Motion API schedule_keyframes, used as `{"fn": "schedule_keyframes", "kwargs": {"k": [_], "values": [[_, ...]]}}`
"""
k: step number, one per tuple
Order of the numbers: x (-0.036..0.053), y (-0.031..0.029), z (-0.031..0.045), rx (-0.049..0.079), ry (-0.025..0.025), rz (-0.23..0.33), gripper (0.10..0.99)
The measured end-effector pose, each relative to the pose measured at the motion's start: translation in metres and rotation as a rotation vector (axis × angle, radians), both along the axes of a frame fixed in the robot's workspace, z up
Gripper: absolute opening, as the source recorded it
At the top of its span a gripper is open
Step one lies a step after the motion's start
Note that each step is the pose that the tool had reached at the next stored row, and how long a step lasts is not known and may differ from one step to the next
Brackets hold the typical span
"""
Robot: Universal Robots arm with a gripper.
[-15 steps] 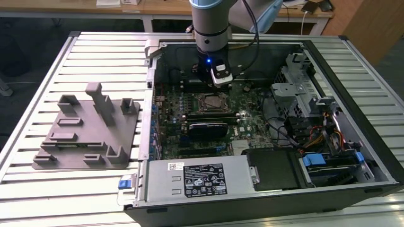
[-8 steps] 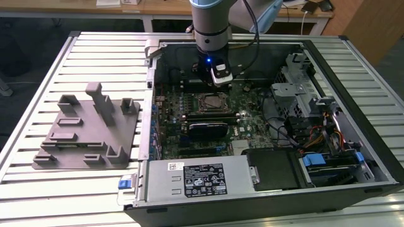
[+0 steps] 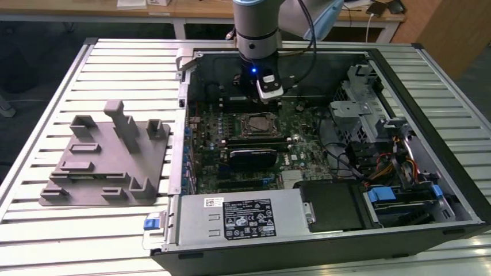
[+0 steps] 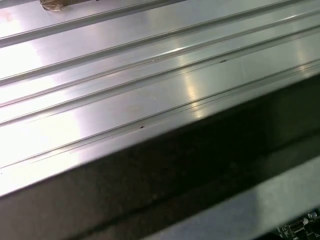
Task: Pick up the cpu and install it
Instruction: 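Install the first cpu locking lever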
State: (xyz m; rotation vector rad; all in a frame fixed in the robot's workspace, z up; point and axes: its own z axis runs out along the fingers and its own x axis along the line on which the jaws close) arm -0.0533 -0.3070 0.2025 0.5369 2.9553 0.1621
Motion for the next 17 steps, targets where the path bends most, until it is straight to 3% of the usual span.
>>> {"fn": "schedule_keyframes", "kwargs": {"k": [5,17], "values": [[0.0,-0.0041,0.0001,0.0,0.0002,0.0,0.106],[0.0001,-0.0305,0.0001,0.0,0.0002,0.0,0.106]]}}
